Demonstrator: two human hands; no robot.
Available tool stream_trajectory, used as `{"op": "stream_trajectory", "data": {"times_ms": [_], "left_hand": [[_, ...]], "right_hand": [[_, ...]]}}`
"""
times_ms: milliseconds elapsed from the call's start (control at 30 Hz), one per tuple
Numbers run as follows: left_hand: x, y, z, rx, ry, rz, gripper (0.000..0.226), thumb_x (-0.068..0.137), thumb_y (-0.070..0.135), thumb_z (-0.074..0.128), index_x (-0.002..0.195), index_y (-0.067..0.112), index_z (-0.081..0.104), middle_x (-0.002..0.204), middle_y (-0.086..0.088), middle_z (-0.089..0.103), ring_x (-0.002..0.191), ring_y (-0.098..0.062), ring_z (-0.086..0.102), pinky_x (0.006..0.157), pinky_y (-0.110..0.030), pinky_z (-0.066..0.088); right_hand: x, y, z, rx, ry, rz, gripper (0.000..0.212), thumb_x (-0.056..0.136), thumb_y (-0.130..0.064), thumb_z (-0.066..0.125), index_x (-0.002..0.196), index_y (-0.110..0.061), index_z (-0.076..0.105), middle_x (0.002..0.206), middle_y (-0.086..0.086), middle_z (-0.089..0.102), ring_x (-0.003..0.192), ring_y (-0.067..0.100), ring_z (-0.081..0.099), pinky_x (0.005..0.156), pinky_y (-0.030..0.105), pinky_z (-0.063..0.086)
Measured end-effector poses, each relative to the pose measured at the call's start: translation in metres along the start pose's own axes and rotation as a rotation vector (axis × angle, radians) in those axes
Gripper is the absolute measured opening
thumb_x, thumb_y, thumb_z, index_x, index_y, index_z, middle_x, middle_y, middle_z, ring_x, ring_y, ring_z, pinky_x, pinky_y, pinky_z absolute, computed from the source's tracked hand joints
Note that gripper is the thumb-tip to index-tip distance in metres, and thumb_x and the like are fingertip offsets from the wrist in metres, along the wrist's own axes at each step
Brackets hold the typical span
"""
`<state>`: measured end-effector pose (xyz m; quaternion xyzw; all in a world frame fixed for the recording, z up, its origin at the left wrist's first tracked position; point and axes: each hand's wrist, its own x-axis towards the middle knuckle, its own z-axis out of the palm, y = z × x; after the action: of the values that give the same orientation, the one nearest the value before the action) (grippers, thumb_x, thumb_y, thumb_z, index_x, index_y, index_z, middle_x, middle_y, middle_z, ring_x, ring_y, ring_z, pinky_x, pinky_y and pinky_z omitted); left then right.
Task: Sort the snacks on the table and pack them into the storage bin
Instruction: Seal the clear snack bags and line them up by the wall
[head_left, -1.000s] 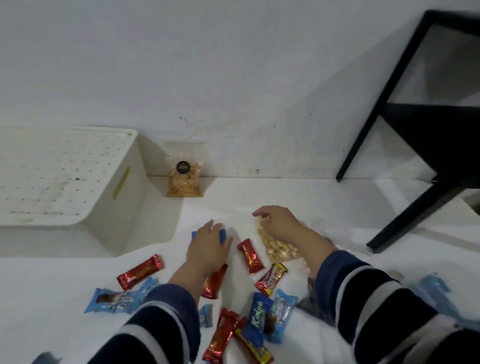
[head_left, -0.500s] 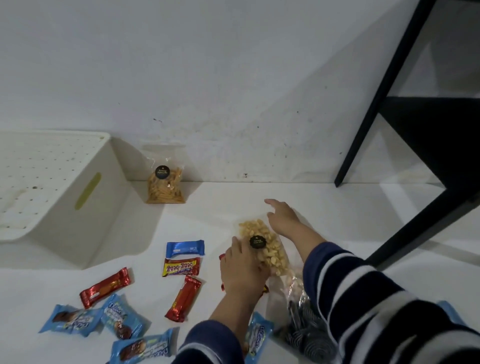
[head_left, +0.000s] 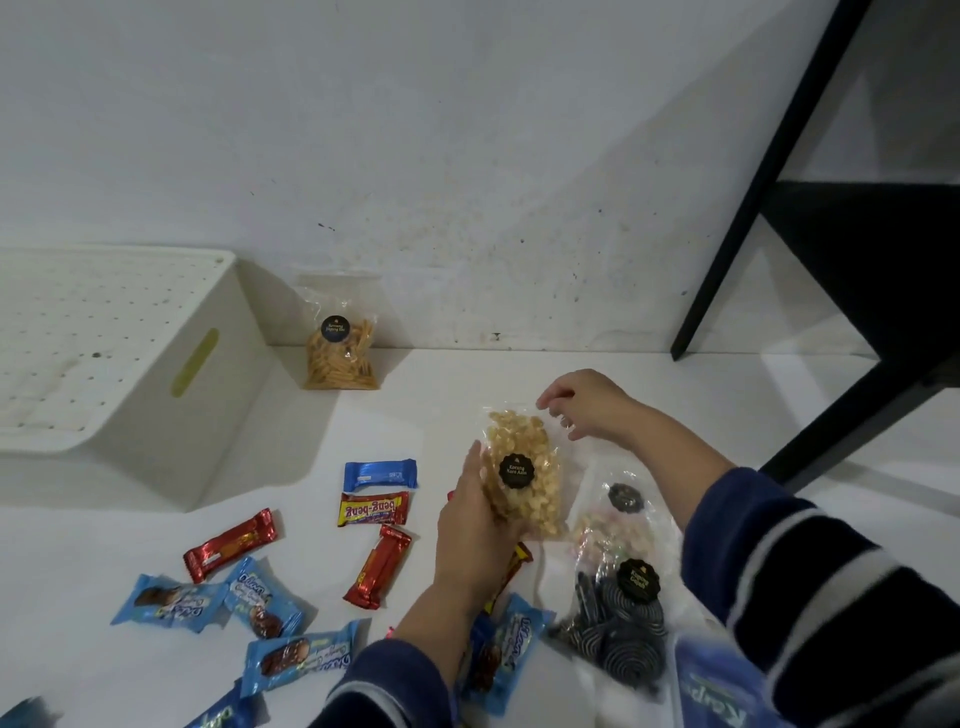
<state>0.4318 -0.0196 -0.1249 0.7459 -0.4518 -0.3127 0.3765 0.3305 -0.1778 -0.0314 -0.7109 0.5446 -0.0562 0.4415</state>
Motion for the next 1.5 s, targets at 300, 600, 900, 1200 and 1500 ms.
{"op": "stream_trajectory", "data": {"times_ms": [300,600,900,1200,1500], "left_hand": [[-0.017,0.004,-0.015,-0.125,-0.081,0.056,0.102,0.081,0.007,0.069,0.145,0.048,0.003,0.117,0.002,0.058,0.101,-0.022,0.062,0.089,-0.043,0.052],[-0.018,-0.001,-0.033,-0.028,-0.197,0.212,0.105,0.085,0.000,0.058,0.135,0.068,-0.004,0.092,0.000,0.058,0.085,-0.019,0.064,0.082,-0.046,0.055],[-0.031,0.004,-0.061,0.131,-0.324,0.302,0.100,0.088,0.003,0.055,0.140,0.055,-0.012,0.108,0.001,0.057,0.102,-0.017,0.059,0.093,-0.038,0.050],[-0.046,0.005,-0.067,0.218,-0.341,0.316,0.098,0.090,0.003,0.054,0.143,0.050,-0.013,0.107,0.004,0.055,0.099,-0.015,0.060,0.086,-0.033,0.052],[-0.055,0.007,-0.066,0.312,-0.321,0.325,0.105,0.089,0.002,0.055,0.131,0.061,-0.023,0.105,-0.004,0.058,0.090,-0.021,0.061,0.080,-0.043,0.054]], "right_hand": [[-0.068,0.013,0.001,0.063,0.160,-0.109,0.023,0.093,-0.007,0.051,0.089,-0.022,0.068,0.084,-0.007,0.062,0.079,0.011,0.055,0.074,0.025,0.048],[-0.090,0.018,-0.003,-0.286,0.195,-0.112,0.018,0.091,-0.008,0.057,0.094,-0.017,0.072,0.101,0.003,0.068,0.086,0.020,0.064,0.081,0.032,0.055],[-0.107,0.019,0.011,-0.260,0.156,-0.094,0.020,0.090,-0.005,0.052,0.087,-0.019,0.067,0.096,-0.001,0.061,0.078,0.012,0.056,0.073,0.023,0.045],[-0.113,0.015,0.025,-0.270,0.147,-0.104,0.017,0.092,-0.005,0.052,0.098,-0.009,0.067,0.095,-0.001,0.057,0.087,0.014,0.053,0.077,0.023,0.044],[-0.117,0.013,0.032,-0.207,0.158,-0.156,0.011,0.088,-0.010,0.060,0.092,-0.013,0.071,0.088,-0.004,0.062,0.075,0.006,0.054,0.066,0.016,0.042]]}}
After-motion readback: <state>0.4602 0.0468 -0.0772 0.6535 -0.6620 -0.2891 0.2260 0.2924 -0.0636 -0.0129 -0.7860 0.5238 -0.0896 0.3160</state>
